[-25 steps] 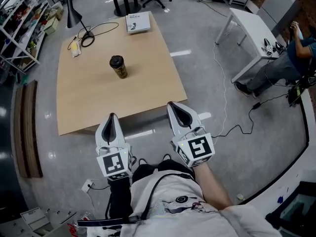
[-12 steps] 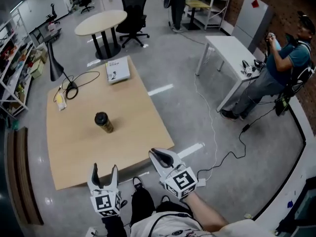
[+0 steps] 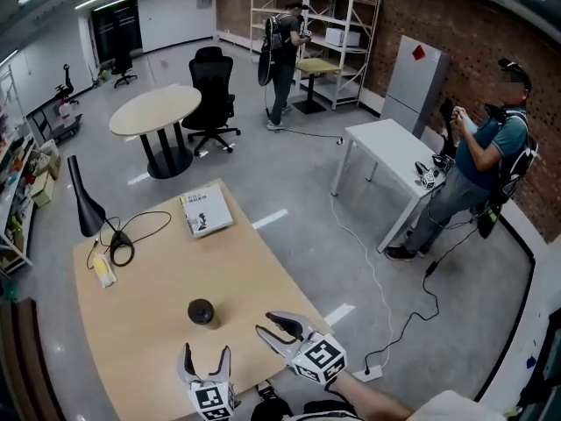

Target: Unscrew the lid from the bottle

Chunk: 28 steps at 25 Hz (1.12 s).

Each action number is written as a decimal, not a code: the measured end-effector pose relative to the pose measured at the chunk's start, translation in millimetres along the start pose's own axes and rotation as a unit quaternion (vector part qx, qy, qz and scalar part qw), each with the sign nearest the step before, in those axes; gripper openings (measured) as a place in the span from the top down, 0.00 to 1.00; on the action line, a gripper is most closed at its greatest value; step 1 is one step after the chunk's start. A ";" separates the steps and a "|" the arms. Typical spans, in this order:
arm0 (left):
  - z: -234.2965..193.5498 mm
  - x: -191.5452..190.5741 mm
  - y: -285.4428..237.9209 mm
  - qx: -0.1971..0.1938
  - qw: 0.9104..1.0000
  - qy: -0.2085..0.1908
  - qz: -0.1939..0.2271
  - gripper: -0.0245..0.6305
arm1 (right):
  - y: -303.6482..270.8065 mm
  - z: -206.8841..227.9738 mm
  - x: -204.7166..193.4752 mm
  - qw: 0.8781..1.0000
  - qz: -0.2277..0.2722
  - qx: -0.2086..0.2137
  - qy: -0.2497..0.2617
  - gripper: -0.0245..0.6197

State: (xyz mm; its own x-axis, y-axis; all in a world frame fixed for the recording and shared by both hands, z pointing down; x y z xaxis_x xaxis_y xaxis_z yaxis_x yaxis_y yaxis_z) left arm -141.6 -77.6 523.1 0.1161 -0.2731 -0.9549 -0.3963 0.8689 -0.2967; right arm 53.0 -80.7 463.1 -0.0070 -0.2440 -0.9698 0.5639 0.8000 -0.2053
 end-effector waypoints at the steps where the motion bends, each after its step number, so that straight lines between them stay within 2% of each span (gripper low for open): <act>1: -5.2 -0.6 -8.6 -0.005 1.000 -0.001 0.002 0.29 | -9.6 2.9 0.0 1.000 -0.006 -0.003 0.000 0.73; 3: -12.7 -9.2 -24.7 -0.008 1.000 -0.002 -0.002 0.21 | -21.3 5.4 -3.5 1.000 -0.019 -0.002 -0.001 0.72; 9: -23.9 -68.9 -64.7 0.002 0.999 0.002 -0.047 0.21 | -33.0 33.2 -9.8 0.999 -0.036 -0.007 -0.017 0.72; 15: -34.3 -134.6 -103.6 0.016 0.996 0.007 -0.093 0.21 | -11.0 74.4 3.3 1.000 -0.028 -0.006 -0.010 0.72; 19: -43.1 -177.8 -130.4 0.026 0.992 0.011 -0.121 0.21 | -5.6 104.2 7.2 0.999 -0.033 -0.016 -0.009 0.72; 23: -52.2 -217.7 -156.4 0.034 0.986 0.017 -0.161 0.21 | -2.9 120.3 -9.3 0.998 -0.045 -0.037 -0.011 0.69; 25: -55.3 -230.7 -168.4 0.033 0.981 0.022 -0.188 0.21 | -15.1 125.4 -13.0 0.998 -0.042 -0.052 -0.004 0.67; 28: -49.4 -222.1 -184.7 0.002 0.979 0.015 -0.201 0.21 | -40.6 120.4 -11.9 0.998 -0.052 -0.045 -0.010 0.64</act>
State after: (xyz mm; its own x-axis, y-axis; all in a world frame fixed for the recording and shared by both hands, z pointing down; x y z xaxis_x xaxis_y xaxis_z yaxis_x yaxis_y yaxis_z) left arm -139.1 -197.8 790.3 0.2354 -0.6059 -0.7599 -0.3203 0.6898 -0.6493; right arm 129.6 -176.3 498.9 -0.0444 -0.3383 -0.9400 0.4849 0.8154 -0.3163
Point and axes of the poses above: the fingertips, and each gripper's own axes: y backward along the fingers, z to its right, x out of its top, the point moved 4 cm from there along y, backward along the fingers, and after that the axes turned 2 degrees about -x, right-handed, at the moved point
